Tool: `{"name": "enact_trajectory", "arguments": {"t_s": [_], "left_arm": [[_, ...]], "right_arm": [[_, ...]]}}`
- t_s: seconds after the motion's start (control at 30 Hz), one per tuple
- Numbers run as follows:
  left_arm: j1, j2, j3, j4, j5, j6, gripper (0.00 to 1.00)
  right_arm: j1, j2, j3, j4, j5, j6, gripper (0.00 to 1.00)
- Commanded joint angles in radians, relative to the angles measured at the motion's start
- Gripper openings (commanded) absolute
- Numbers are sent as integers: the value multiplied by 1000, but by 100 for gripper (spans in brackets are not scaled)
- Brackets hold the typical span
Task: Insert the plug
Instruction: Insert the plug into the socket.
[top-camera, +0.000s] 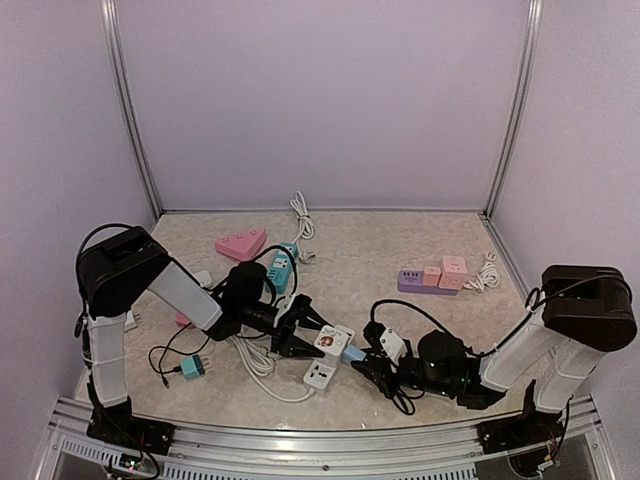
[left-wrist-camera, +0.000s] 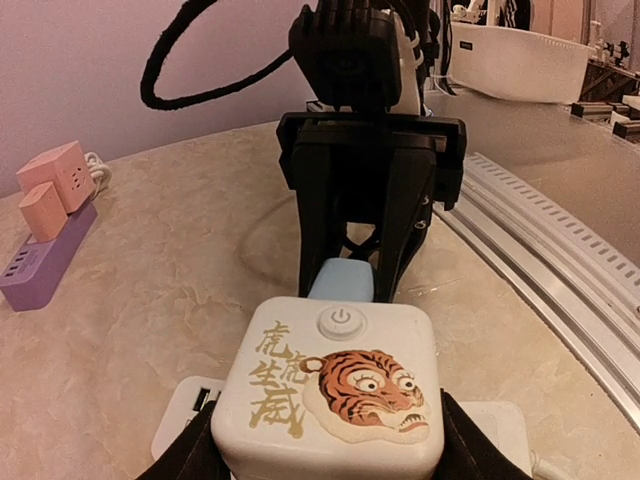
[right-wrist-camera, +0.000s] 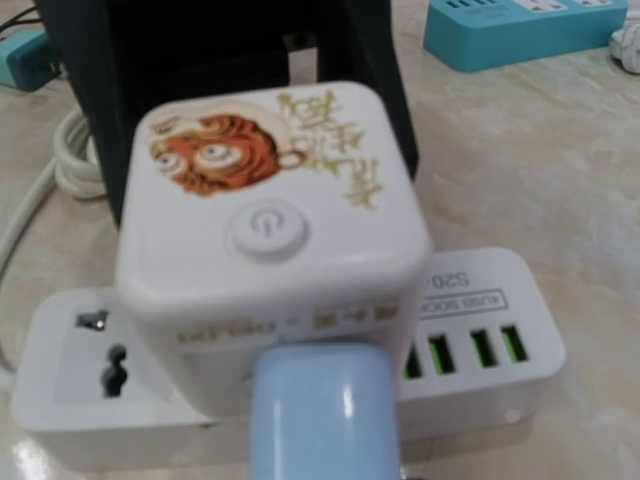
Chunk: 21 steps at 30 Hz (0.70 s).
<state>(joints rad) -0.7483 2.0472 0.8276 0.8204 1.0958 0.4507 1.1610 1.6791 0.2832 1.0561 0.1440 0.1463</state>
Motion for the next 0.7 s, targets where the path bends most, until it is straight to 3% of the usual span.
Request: {"name": "enact_trajectory", "arguments": {"t_s": [0.0,0.13,0.27,0.37,0.43,0.53,0.67], "left_arm": [[-62,68,-9,-45,-20,37,0],[-67,75,-1,-54,-2,55,0],[-69,86,12,-61,10,61,0],[-68,82,4,-47,-5,47,0],[-64,74,-12,-31,-26,42,0],[-54,55,-36,-38,-47,68,14],[-38,20,-57,-73,-61,112,29]], "right_arm": [[-39,11,126,34,-138,5,0],[-45,13,187,-39,-142,-29,0],[-45,55,179,54,-164,-21,0],[-47,30,157,17,-152,2,0],[-47,-10,147,-49,-126,7,16],[-45,-87,148,-166,-109,2,40],[-46,-164,138,-253,-91,-7,53]]}}
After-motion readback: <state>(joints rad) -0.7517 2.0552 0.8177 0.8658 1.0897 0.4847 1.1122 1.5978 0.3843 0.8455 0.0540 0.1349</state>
